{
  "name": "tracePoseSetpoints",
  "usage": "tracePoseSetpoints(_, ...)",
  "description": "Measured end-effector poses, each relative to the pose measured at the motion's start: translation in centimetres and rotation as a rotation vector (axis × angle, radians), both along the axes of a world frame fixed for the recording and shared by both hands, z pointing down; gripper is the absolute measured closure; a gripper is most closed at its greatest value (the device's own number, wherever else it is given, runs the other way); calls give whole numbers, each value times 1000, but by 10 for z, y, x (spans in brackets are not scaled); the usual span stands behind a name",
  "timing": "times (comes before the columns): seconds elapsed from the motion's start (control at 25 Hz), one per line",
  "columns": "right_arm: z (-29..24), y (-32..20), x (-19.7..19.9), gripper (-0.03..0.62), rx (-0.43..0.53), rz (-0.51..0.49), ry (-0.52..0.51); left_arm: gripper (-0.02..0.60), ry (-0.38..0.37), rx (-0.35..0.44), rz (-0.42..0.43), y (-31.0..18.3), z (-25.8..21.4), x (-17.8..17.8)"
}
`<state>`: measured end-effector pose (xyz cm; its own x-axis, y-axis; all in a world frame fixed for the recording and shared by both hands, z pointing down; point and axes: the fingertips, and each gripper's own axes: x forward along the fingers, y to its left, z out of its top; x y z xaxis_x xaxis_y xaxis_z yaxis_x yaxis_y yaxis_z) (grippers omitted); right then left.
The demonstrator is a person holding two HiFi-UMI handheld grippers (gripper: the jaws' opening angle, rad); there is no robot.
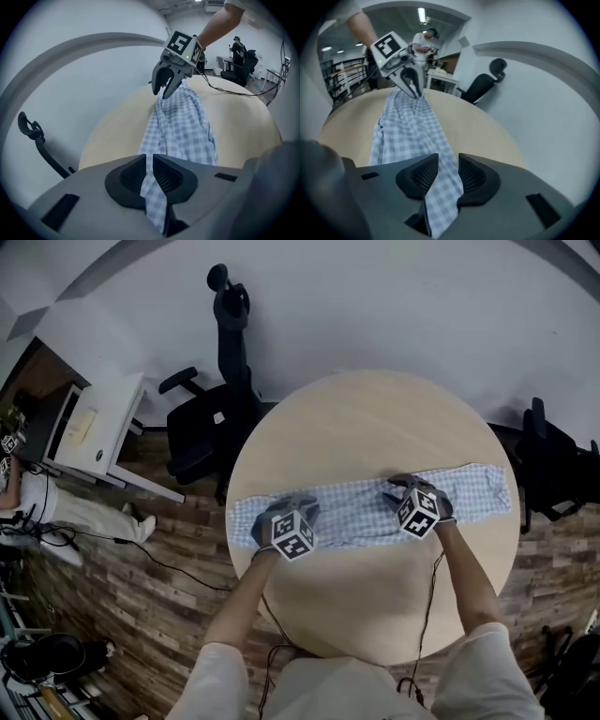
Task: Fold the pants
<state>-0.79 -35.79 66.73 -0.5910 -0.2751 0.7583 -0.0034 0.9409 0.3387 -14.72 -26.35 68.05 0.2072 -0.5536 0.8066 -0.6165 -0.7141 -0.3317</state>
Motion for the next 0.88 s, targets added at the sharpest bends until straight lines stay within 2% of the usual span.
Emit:
tracePoseSetpoints(0.12, 25, 14, -33, 451, 45, -154, 142, 538, -31, -37, 24, -1, 15, -25)
tracePoseSetpoints(0.2, 39, 16, -40, 464, 58, -200, 201, 517, -50, -70, 55, 0, 29, -32)
tracePoseSetpoints(0.24, 44, 16, -41, 489, 60, -208, 217, 487, -62, -86, 70, 1, 36, -35)
tracePoseSetpoints(0.28, 48, 15, -42, 516, 62, -211, 228, 482, -75, -98, 83, 2, 43, -37)
tracePoseSetpoints(0.44, 50, 9, -43, 560, 54, -194, 233, 486, -119, -116, 103, 2, 61, -46)
tracePoseSetpoints(0.52, 40, 2, -46, 560, 54, -171, 206, 537, -128, -103, 97, -1, 61, -50)
tracePoseSetpoints(0.6, 29, -7, -50, 560, 76, -157, 188, 543, -130, -77, 80, -6, 54, -54)
tracePoseSetpoints(0.72, 22, -20, -55, 560, 88, -119, 176, 543, -122, -45, -1, -18, 42, -68)
tracePoseSetpoints(0.84, 35, -29, -58, 559, 48, -36, 204, 533, -84, -83, -97, -22, 44, -82)
tracePoseSetpoints(0.88, 40, -29, -58, 559, 42, -13, 216, 481, -69, -98, -119, -21, 47, -85)
